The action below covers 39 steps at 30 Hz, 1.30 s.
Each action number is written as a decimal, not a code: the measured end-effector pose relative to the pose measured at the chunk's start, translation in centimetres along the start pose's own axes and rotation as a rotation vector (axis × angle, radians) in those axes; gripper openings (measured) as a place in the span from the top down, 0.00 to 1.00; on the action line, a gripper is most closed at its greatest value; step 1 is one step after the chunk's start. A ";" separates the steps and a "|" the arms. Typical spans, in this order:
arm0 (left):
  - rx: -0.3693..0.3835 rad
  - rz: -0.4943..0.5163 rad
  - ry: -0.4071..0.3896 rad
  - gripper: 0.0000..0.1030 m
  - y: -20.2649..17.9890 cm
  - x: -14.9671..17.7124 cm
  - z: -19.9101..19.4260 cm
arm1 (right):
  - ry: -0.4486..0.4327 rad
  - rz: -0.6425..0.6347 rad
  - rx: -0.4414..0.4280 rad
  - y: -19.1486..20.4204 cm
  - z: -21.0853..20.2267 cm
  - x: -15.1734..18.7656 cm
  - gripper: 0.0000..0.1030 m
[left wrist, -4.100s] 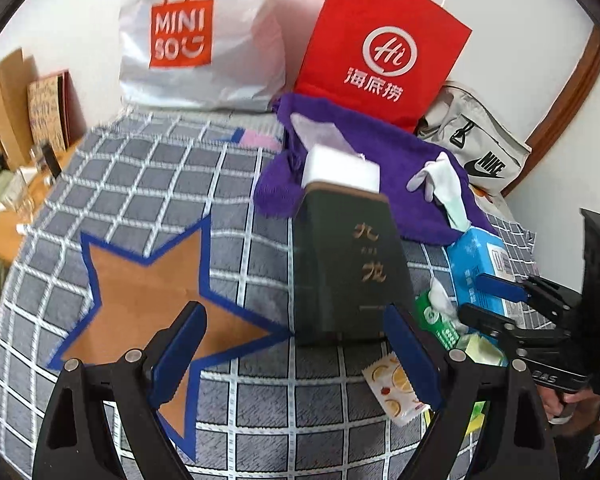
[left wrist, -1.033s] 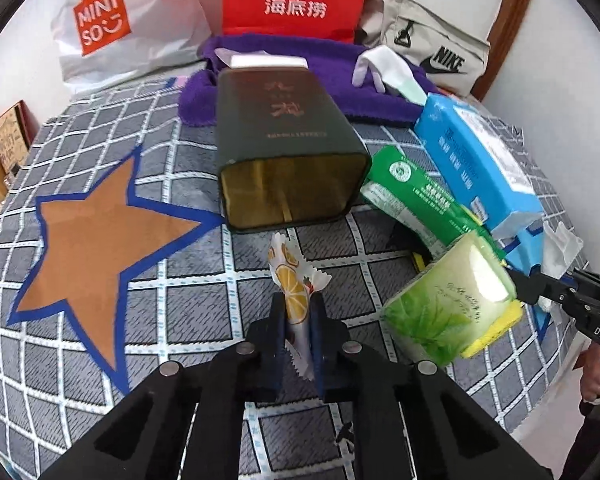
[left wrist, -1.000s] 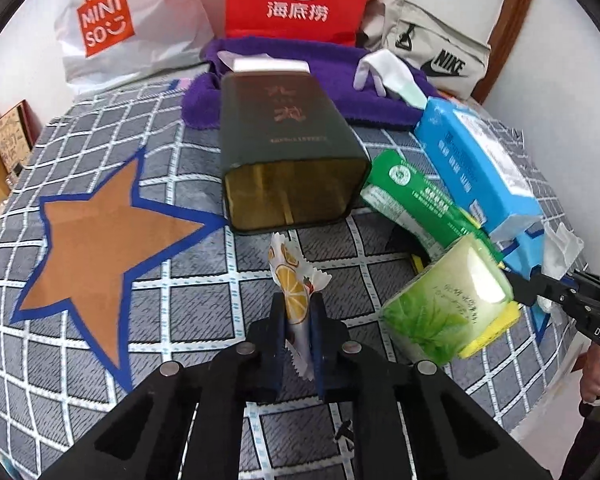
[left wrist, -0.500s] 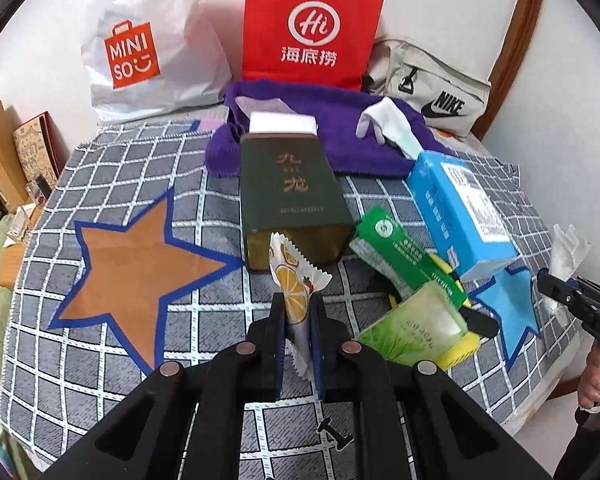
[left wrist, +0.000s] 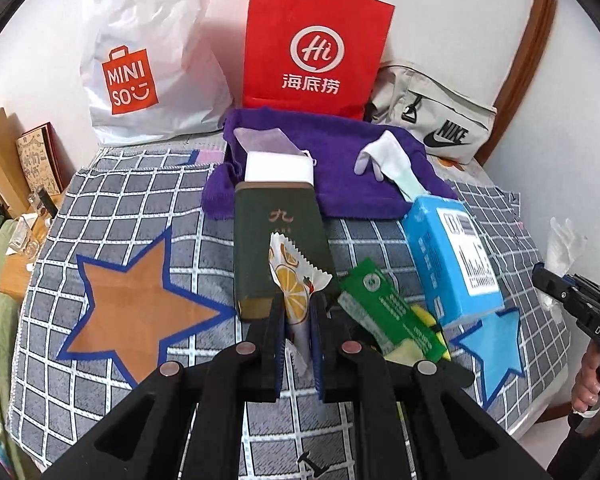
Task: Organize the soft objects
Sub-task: 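Carry tissue and snack packet onto the purple towel and open both grippers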
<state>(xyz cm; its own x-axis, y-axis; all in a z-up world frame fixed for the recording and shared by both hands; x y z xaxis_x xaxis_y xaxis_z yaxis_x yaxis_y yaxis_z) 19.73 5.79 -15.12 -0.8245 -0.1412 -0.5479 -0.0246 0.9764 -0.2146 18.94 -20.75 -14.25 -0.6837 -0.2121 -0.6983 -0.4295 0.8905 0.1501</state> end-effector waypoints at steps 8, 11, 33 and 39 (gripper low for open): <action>-0.015 -0.023 -0.001 0.89 0.1 -2.8 1.0 | -0.025 -0.013 0.035 -1.4 1.0 -3.9 0.86; -0.015 -0.038 -0.001 0.89 0.3 -4.0 1.5 | -0.034 -0.011 0.041 -2.0 1.5 -5.7 0.86; -0.065 0.017 -0.033 0.89 -1.6 -14.3 5.3 | -0.007 -0.013 0.078 -6.3 8.3 -13.5 0.86; -0.047 0.002 -0.007 0.89 -2.0 -16.8 7.9 | 0.008 -0.027 0.075 -7.6 10.4 -16.1 0.86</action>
<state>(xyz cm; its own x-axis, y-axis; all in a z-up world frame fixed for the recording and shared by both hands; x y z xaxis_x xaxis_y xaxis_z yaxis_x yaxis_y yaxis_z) 38.08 4.91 -11.86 -0.8209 -0.1402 -0.5536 -0.0497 0.9832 -0.1754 39.34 -19.92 -11.49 -0.6771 -0.2393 -0.6959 -0.4025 0.9121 0.0780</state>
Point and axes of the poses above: each gripper's, at about its wrist camera, not at the fingertips, and z roughly the way its jaws point, y to its left, x to its underside, the point moved 5 cm from there along z, roughly the way its jaws point, and after that the axes turned 7 degrees about -z, right-handed, at the moved point
